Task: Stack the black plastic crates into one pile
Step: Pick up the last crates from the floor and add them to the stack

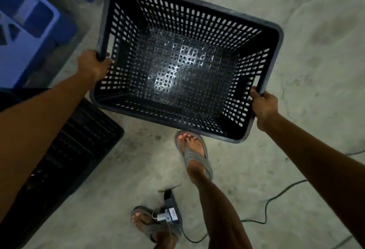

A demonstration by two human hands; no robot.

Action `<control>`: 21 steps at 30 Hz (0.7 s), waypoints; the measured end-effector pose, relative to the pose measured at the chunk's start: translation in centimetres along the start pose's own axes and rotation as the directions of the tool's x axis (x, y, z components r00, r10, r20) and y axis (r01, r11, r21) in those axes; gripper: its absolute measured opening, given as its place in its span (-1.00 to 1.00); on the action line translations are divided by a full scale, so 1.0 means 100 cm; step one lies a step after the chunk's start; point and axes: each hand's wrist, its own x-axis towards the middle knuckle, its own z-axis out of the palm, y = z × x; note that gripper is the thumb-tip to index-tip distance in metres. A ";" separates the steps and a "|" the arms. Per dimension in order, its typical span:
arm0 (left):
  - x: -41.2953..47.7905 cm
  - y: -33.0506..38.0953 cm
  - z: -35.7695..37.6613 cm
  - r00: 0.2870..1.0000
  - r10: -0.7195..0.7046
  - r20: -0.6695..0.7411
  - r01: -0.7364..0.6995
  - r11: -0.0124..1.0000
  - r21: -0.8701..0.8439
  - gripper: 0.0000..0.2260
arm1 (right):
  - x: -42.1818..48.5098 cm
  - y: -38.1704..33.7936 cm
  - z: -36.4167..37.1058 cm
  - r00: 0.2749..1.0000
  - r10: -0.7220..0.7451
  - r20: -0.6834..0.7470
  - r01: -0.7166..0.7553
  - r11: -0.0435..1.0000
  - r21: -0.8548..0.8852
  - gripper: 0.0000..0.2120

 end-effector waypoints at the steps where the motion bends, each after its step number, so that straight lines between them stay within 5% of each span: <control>1: 0.003 -0.001 0.002 1.000 -0.014 -0.013 0.015 1.000 0.003 -0.58 | 0.003 0.000 -0.001 1.000 0.011 -0.008 -0.011 1.000 0.007 -0.63; 10: -0.064 0.039 -0.104 0.986 0.058 0.157 -0.071 0.995 0.075 -0.58 | -0.082 -0.083 -0.087 0.981 -0.186 -0.051 0.168 0.955 -0.246 -0.58; 15: -0.159 0.098 -0.212 0.991 0.050 0.123 -0.070 0.984 0.161 -0.54 | -0.197 -0.150 -0.171 0.914 -0.388 -0.120 0.320 0.869 -0.378 -0.55; 21: -0.306 0.176 -0.389 0.979 0.205 0.008 -0.204 0.967 0.154 -0.59 | -0.370 -0.241 -0.296 0.804 -0.568 -0.173 0.488 0.798 -0.353 -0.56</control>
